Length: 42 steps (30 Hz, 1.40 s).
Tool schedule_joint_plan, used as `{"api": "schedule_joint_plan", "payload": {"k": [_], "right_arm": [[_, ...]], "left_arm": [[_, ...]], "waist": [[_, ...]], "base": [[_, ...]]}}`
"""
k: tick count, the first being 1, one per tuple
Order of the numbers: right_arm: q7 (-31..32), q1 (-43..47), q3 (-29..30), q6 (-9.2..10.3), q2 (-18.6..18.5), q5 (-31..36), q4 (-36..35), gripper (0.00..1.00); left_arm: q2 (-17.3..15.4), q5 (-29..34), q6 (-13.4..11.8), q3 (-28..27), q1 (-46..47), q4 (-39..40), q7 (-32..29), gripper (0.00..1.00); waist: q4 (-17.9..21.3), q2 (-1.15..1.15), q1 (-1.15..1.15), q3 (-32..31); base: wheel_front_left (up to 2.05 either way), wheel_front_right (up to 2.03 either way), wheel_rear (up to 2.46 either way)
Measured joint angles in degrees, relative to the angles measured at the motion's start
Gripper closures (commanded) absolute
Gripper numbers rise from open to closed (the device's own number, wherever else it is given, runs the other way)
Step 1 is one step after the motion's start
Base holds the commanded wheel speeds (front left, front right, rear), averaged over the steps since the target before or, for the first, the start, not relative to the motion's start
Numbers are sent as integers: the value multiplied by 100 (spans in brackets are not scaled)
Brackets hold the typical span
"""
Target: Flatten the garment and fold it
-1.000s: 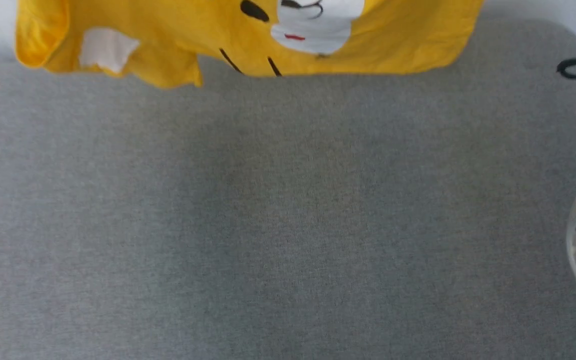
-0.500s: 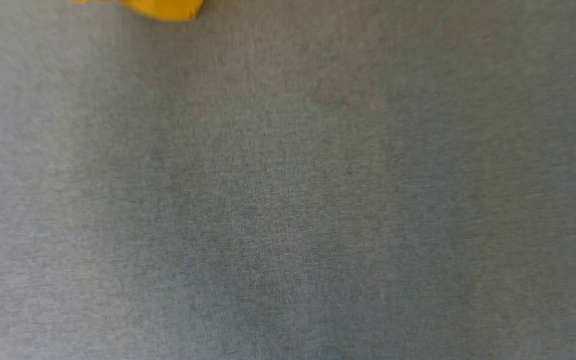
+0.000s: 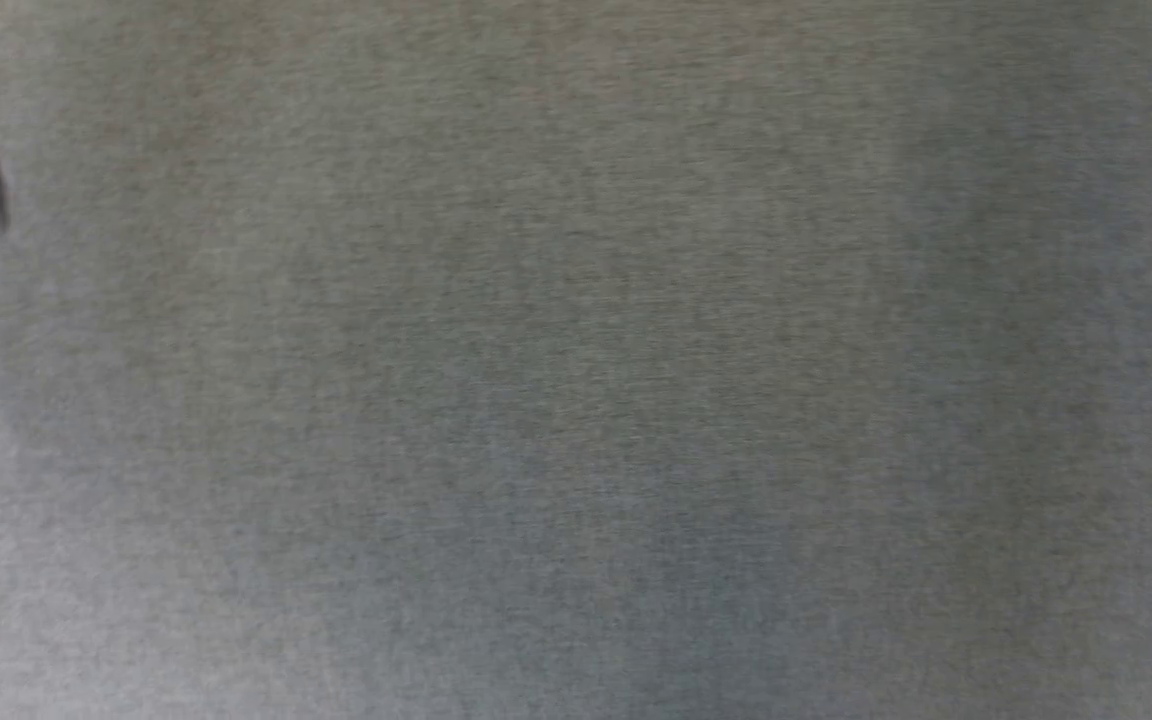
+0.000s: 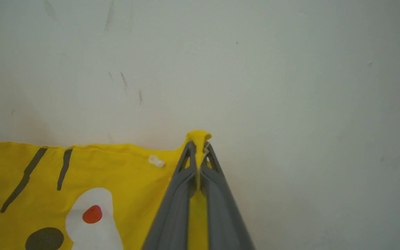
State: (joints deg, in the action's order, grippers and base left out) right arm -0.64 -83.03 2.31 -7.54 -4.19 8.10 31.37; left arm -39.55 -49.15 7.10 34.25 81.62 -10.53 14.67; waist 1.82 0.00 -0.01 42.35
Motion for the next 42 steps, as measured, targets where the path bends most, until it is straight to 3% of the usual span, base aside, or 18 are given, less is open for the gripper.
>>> {"api": "schedule_joint_plan", "payload": {"k": [7,11,16,24,34,42], "right_arm": [[220,2412,-30,0,-304,-935,-1803,100],[495,4005,278,0,-185,-1224,-2886,100],[721,5396,728,0,34,-1447,-3579,100],[1179,7103,1166,0,116,-1785,-3421,100],[2082,8407,1386,-1,122,-2267,-3096,100],[3481,9368,1177,-2,-137,-2586,-3399,100]], "left_arm": [[-67,20,0,-538,-2273,868,5,100],[-22,23,-10,-900,-3660,1199,5,100],[277,-42,-10,-1189,-5105,1491,7,100],[437,9,-26,-680,-6559,1025,-113,100],[185,-681,-75,-208,-7646,801,-1202,100],[-74,-1626,-520,141,-8655,1161,-2431,100]], "waist": [[-207,0,2,-221],[-245,0,3,-528],[-233,0,3,-933],[-249,0,4,-1589],[-331,0,3,-2362],[-389,0,3,-2990]], "base": [[0,0,0],[0,0,0],[0,0,0],[0,0,0],[0,0,0],[0,0,0]]}}
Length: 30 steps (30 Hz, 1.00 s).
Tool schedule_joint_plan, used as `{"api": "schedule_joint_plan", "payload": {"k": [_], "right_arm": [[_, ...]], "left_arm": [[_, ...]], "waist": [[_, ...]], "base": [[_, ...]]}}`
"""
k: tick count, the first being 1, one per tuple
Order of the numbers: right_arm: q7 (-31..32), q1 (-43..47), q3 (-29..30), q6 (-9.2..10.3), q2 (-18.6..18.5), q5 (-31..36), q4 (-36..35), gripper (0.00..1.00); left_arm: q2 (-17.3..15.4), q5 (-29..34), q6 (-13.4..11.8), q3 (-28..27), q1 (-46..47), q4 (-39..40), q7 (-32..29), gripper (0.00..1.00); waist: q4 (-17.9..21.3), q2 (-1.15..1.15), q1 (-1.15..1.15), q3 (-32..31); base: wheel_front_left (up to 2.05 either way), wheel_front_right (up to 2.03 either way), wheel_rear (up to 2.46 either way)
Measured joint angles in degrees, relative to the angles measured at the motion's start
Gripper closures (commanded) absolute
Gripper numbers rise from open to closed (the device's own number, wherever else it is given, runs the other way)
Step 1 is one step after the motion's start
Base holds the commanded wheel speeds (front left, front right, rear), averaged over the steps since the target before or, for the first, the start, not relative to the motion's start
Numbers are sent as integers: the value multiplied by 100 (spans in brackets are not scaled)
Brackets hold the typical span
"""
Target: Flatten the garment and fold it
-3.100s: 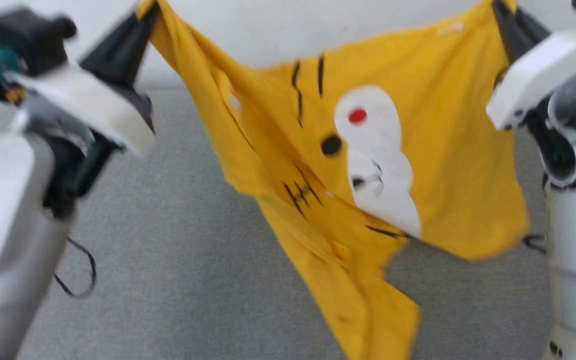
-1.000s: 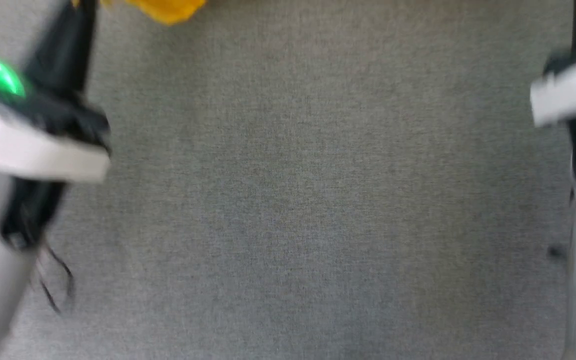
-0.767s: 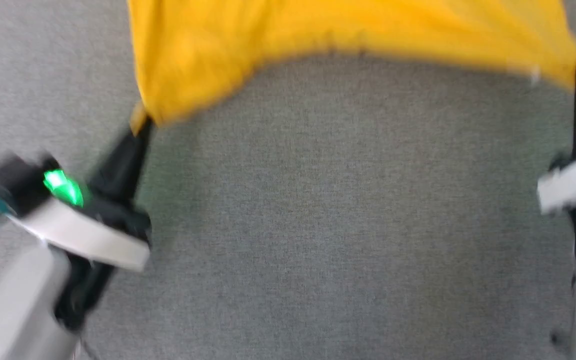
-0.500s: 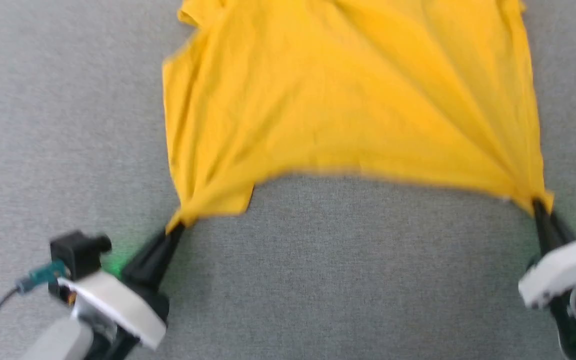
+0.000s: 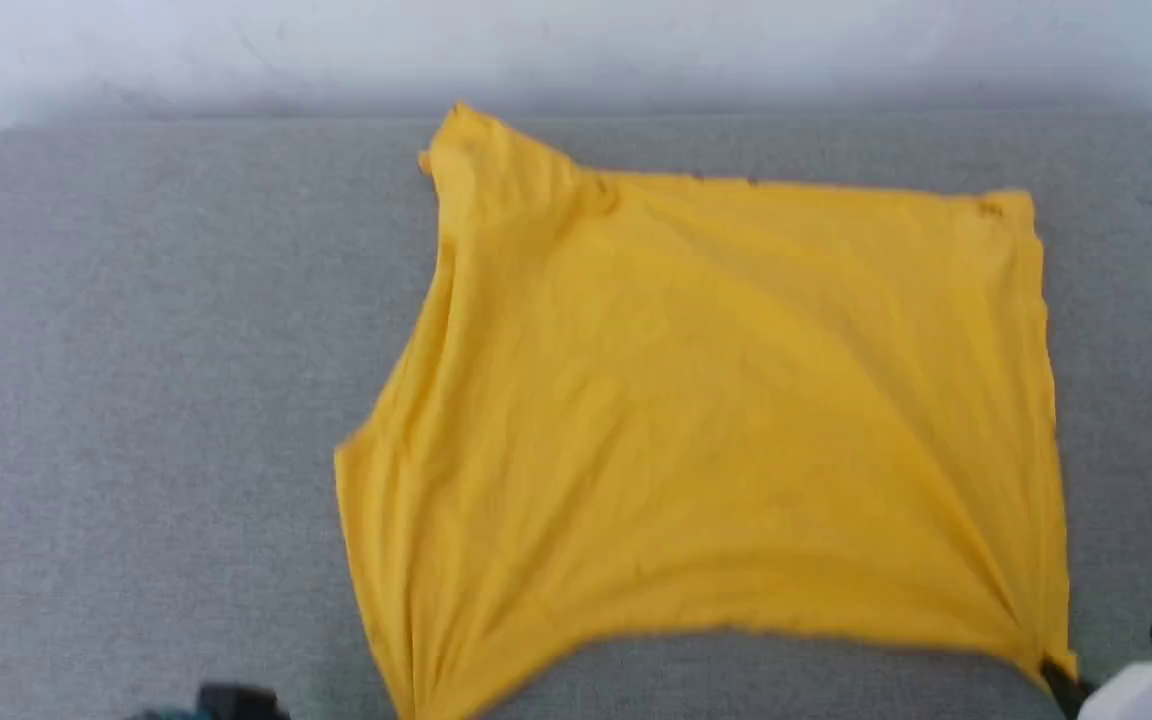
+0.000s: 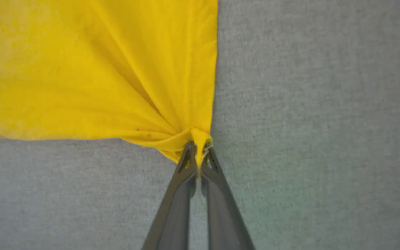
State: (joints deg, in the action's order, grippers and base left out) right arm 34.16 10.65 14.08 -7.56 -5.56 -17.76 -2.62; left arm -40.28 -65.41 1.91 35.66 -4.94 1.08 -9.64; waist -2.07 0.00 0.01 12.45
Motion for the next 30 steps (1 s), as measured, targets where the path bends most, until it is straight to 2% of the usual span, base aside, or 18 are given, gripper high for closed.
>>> {"api": "schedule_joint_plan", "payload": {"k": [5,10,18,26,30], "right_arm": [[737,675,54,-4,-82,-7,-107,100],[1260,1351,300,-3,-5,-51,-118,100],[836,1473,343,-1,19,-132,-513,100],[237,819,210,2,-171,40,-889,100],[24,470,190,2,-205,148,-982,100]], "left_arm": [[-126,-425,-315,322,-772,188,-593,100],[-204,-697,-466,338,-1287,546,-578,100],[-379,-252,-559,-148,-1287,984,314,100],[-552,334,-549,-614,-497,1446,795,100],[-580,553,-445,-779,-21,1522,928,100]], "waist": [[-7,0,0,-380],[-17,0,-1,-687],[-38,0,-1,-928],[50,0,-2,-763],[87,0,-2,-535]], "base": [[0,0,0],[0,0,0],[0,0,0],[0,0,0],[0,0,0]]}}
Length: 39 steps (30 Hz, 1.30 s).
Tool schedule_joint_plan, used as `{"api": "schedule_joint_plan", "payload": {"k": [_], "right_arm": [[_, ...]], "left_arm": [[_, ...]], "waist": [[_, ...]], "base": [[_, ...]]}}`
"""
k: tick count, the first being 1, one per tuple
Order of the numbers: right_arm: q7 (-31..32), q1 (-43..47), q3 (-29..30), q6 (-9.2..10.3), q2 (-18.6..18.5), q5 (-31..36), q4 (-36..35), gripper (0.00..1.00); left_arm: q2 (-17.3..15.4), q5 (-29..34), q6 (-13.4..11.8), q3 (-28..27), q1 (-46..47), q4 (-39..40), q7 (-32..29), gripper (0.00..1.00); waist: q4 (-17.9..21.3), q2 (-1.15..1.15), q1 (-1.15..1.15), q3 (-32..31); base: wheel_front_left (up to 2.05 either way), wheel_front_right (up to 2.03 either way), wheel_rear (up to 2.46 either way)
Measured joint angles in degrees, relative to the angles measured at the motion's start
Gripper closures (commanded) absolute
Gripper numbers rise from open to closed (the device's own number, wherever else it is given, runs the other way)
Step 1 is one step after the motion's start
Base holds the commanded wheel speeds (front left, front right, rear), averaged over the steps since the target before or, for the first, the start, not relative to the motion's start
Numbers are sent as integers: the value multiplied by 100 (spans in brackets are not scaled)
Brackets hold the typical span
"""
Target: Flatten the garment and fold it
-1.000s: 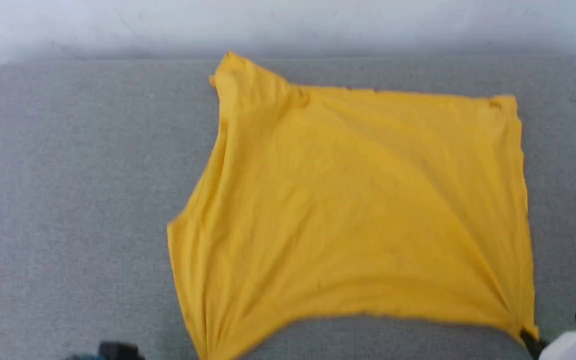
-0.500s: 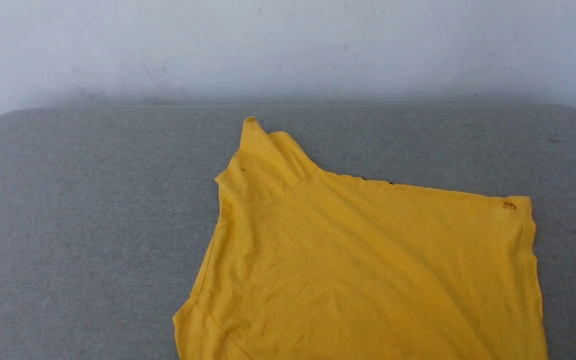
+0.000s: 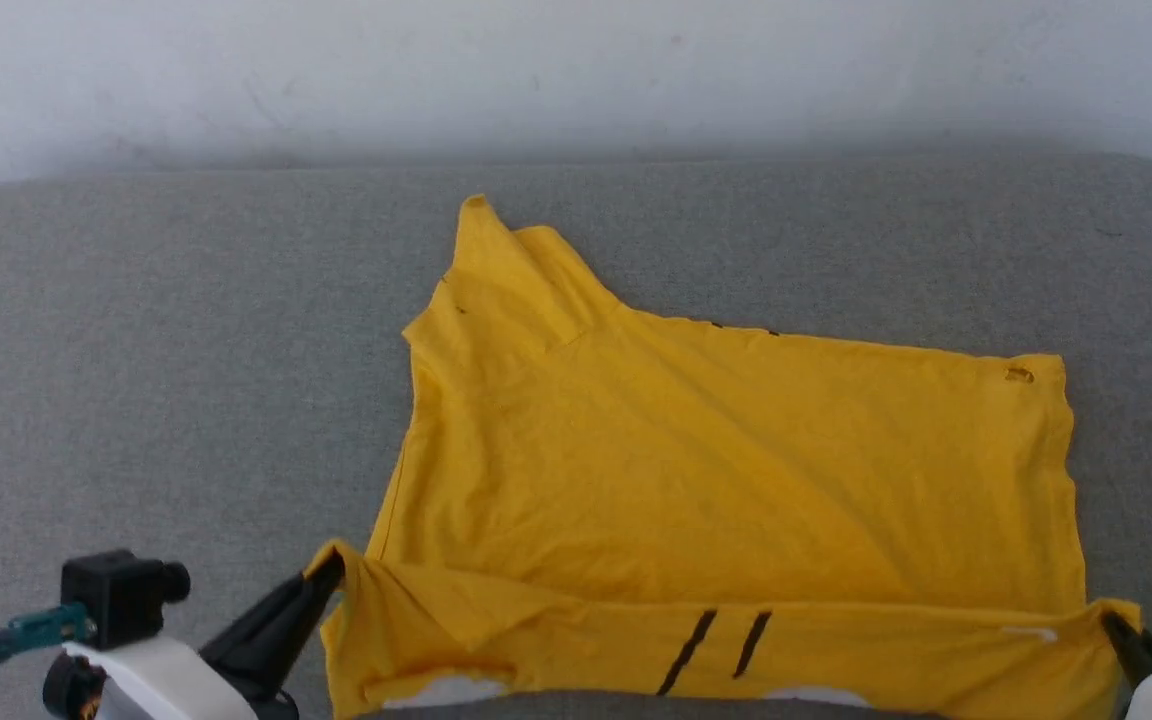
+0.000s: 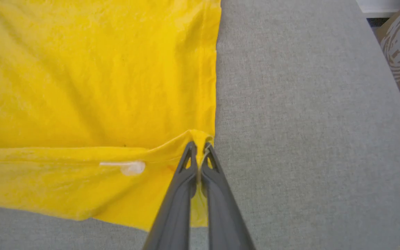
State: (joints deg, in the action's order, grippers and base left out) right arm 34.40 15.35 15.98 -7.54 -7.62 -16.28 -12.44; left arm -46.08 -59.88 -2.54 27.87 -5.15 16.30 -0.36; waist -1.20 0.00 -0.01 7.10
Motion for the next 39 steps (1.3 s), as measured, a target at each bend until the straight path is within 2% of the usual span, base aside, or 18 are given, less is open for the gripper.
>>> {"api": "schedule_joint_plan", "payload": {"k": [8,19,20,21,22,23,24,25,26,27,33,39], "right_arm": [[-432,-740,27,0,-27,419,0,100],[-442,-1435,-280,0,22,673,682,100],[-441,-1471,-282,0,14,673,709,98],[-432,-1508,-270,0,16,670,735,68],[-417,-1535,-261,0,21,670,757,25],[-417,-1549,-250,0,20,670,766,0],[-419,-1574,-218,0,29,669,776,0],[-420,-1597,-172,1,40,669,787,0],[-419,-1607,-143,2,38,669,811,0],[-420,-1607,-124,2,37,669,828,0],[-525,-1523,-86,1,104,556,798,0],[-1189,-1279,278,1,287,576,383,0]], "left_arm": [[123,489,177,-260,960,-368,491,100],[849,644,638,207,1907,-1824,445,100],[905,645,662,253,1961,-1938,441,100],[958,641,686,297,2001,-2035,430,82],[998,633,721,345,2037,-2129,389,64],[1028,633,757,382,2066,-2194,382,53],[1054,623,773,400,2099,-2254,382,44],[1068,591,809,420,2120,-2309,369,22],[1074,583,814,442,2137,-2351,334,8],[1077,582,825,461,2154,-2393,310,0],[1172,545,811,415,2158,-2532,525,0],[1228,571,431,120,1716,-2230,1194,0]], "waist": [[71,0,-1,622],[96,0,-1,1413],[93,0,0,1451],[90,0,0,1481],[86,0,0,1500],[79,0,0,1504],[74,0,0,1495],[69,0,0,1475],[66,0,0,1447],[64,0,1,1413],[51,0,1,1140],[19,0,1,794]], "base": [[0,0,0],[0,0,0],[0,0,0],[0,0,0],[0,0,0],[0,0,0],[0,0,0],[0,0,0],[0,0,0],[0,0,0],[0,0,0],[0,0,0]]}}
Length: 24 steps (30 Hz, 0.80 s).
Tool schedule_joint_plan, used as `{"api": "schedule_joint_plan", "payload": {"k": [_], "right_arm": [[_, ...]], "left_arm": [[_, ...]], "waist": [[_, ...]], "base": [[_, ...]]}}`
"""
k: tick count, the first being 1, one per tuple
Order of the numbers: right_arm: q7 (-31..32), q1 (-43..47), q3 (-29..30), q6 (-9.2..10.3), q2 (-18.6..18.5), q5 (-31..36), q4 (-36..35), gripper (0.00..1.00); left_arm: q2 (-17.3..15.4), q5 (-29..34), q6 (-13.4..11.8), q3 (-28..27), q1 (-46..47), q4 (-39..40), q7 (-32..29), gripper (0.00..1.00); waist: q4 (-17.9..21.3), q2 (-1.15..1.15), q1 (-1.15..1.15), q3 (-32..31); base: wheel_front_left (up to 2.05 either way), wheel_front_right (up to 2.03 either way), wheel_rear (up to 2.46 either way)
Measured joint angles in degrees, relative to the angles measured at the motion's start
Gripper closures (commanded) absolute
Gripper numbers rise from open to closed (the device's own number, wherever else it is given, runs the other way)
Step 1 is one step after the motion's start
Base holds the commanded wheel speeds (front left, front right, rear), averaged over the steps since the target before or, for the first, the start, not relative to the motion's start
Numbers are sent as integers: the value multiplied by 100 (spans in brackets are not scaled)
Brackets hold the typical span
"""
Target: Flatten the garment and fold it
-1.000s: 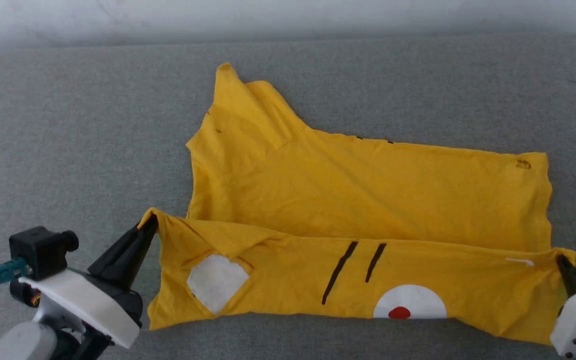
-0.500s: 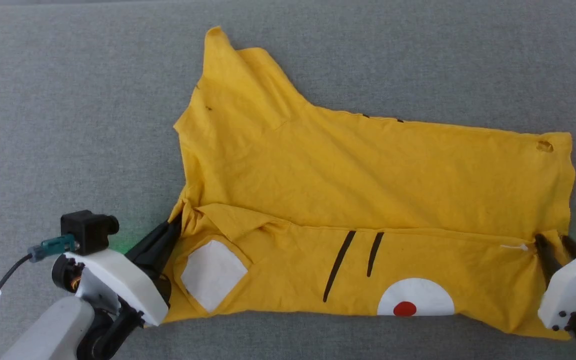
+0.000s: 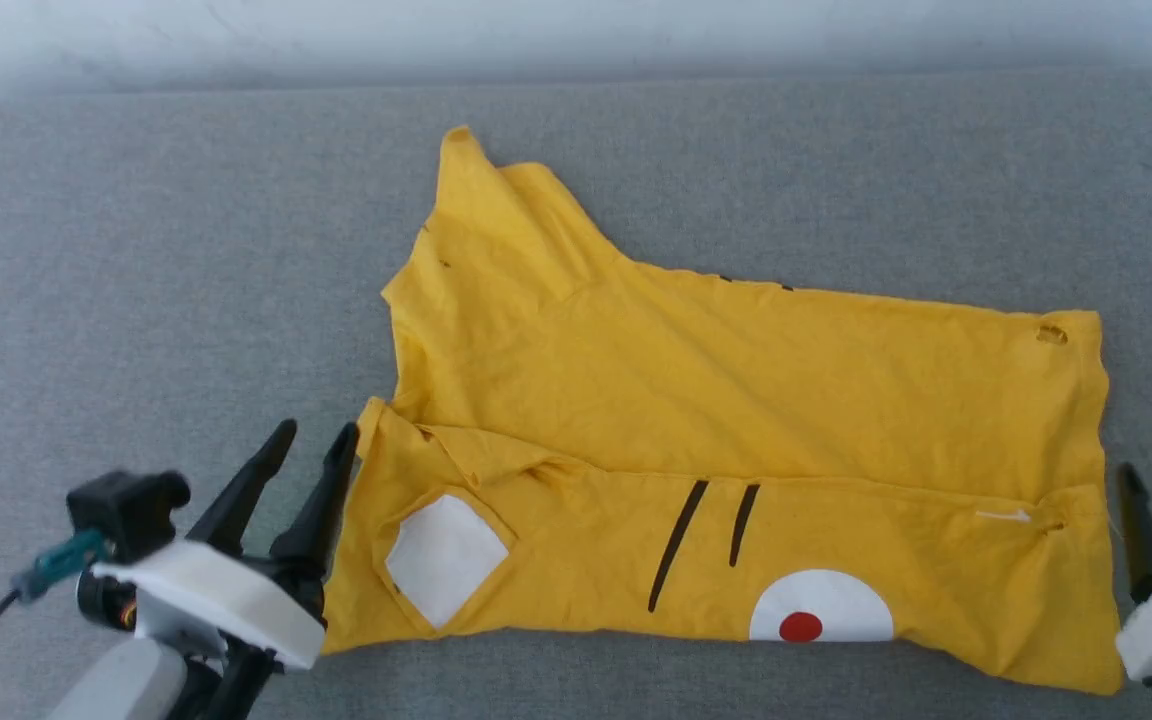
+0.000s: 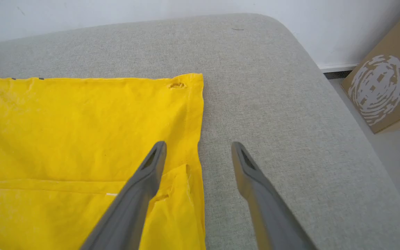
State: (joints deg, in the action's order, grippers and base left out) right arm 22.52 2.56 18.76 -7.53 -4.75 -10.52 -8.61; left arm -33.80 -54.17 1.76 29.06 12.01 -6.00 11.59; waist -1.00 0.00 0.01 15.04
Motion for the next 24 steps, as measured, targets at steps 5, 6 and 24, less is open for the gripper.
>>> {"api": "schedule_joint_plan", "payload": {"k": [5,6,24], "right_arm": [[-877,328,274,0,160,267,-162,0],[-1062,377,339,0,167,283,-146,0],[-2929,888,182,0,175,60,977,0]], "left_arm": [[188,408,-516,-538,-656,491,302,0],[283,534,-605,-700,-809,634,309,0],[1711,2840,-573,-1961,-2660,1159,274,0]], "waist": [[-44,0,0,-287],[-50,0,1,-341],[-148,0,0,-992]], "base": [[0,0,0],[0,0,0],[0,0,0]]}}
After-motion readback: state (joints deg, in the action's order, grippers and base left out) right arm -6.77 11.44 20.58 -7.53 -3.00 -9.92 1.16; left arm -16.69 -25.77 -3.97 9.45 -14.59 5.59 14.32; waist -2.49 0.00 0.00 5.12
